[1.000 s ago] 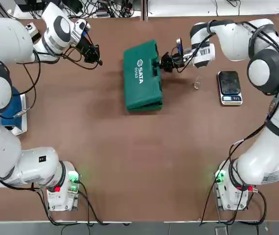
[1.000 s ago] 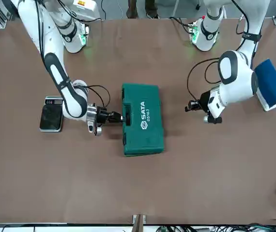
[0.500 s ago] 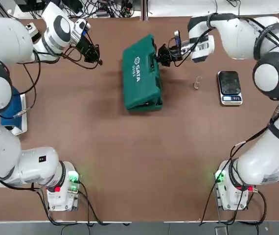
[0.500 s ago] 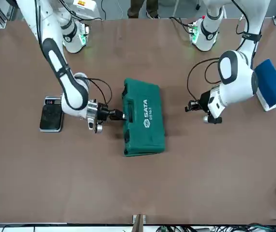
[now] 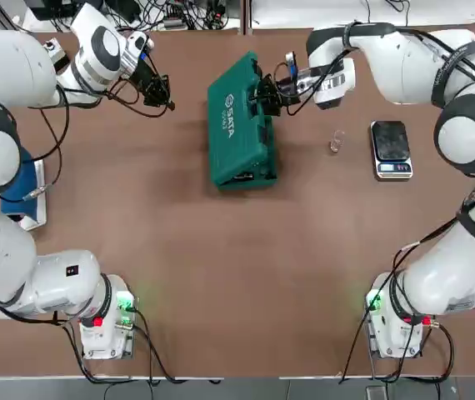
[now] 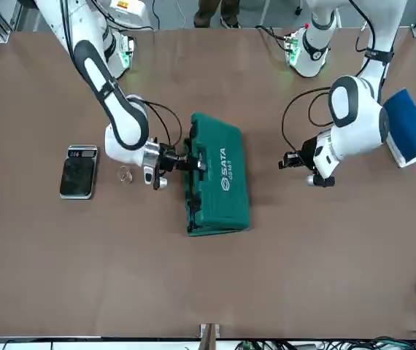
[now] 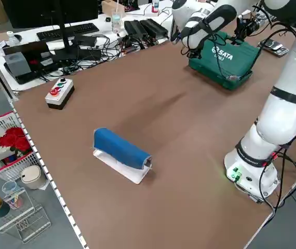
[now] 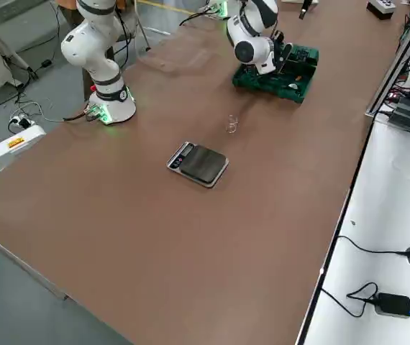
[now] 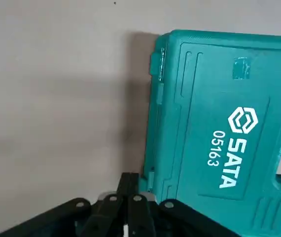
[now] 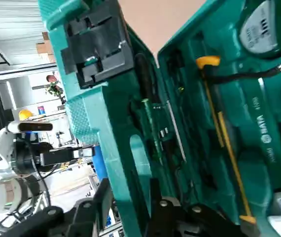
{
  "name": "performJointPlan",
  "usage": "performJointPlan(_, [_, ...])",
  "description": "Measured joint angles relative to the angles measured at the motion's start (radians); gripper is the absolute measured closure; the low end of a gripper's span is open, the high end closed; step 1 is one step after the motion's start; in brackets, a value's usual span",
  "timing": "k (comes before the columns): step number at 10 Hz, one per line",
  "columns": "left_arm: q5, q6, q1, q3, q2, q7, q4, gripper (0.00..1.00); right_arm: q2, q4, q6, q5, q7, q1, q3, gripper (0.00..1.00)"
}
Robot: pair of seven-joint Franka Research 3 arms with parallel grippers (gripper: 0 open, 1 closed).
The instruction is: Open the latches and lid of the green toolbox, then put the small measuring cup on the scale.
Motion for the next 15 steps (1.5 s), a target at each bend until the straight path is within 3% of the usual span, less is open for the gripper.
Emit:
performJointPlan(1, [0.0, 0.0, 0.0, 0.0, 0.0, -0.001, 0.0, 0.99, -0.013, 0.0, 0.001, 0.0, 0.02, 0.0, 0.006, 0.55])
performJointPlan(2, [0.0, 0.0, 0.0, 0.0, 0.0, -0.002, 0.0, 0.99, -0.02, 0.001, 0.01, 0.0, 0.035, 0.0, 0.015, 0.47])
performJointPlan(5, [0.0, 0.002, 0.0, -0.001, 0.0, -0.007, 0.0, 0.99, -0.033, 0.018, 0.092, 0.0, 0.095, 0.0, 0.079, 0.41])
performJointPlan(10, [0.0, 0.002, 0.0, -0.012, 0.0, -0.009, 0.0, 0.99, -0.039, 0.06, 0.195, 0.001, 0.189, 0.007, 0.15, 0.39])
performJointPlan(15, [-0.02, 0.019, -0.001, -0.013, 0.0, -0.01, 0.0, 0.99, -0.039, 0.12, 0.298, 0.002, 0.269, 0.084, 0.156, 0.38])
